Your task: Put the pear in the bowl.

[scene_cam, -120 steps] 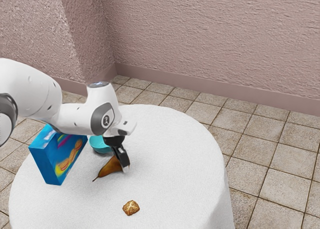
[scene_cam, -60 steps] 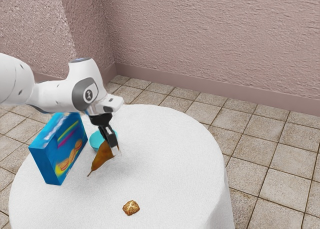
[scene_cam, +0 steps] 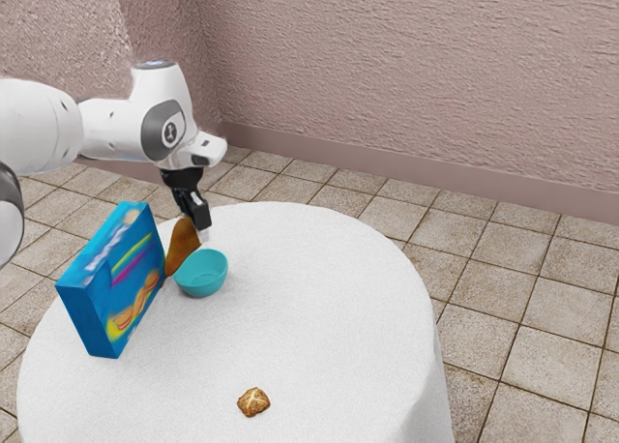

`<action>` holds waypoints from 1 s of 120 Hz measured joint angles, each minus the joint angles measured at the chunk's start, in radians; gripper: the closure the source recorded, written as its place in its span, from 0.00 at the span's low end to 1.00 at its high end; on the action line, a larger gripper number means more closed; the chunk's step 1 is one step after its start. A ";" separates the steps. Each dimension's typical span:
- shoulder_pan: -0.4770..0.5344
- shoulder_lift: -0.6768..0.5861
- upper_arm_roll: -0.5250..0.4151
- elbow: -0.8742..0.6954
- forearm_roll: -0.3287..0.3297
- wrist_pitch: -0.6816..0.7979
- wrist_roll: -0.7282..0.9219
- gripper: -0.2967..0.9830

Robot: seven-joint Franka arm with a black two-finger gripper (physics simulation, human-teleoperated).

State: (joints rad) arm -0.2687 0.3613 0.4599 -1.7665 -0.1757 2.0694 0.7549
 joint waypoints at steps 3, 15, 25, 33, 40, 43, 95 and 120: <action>0.005 0.014 0.001 0.005 -0.002 -0.002 0.000 0.63; 0.014 0.054 0.001 0.011 -0.009 -0.011 0.002 0.55; 0.014 0.066 0.002 0.012 -0.017 -0.020 0.007 0.46; 0.014 0.068 0.002 0.013 -0.022 -0.026 0.011 0.40; 0.014 0.068 0.002 0.013 -0.026 -0.030 0.015 0.36; 0.014 0.070 0.002 0.013 -0.027 -0.032 0.016 0.35; -0.044 -0.132 0.000 -0.003 0.011 -0.156 0.034 0.25; -0.150 -0.313 -0.014 0.034 0.116 -0.299 0.065 0.24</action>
State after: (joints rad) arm -0.4192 0.0487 0.4462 -1.7329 -0.0593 1.7700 0.8195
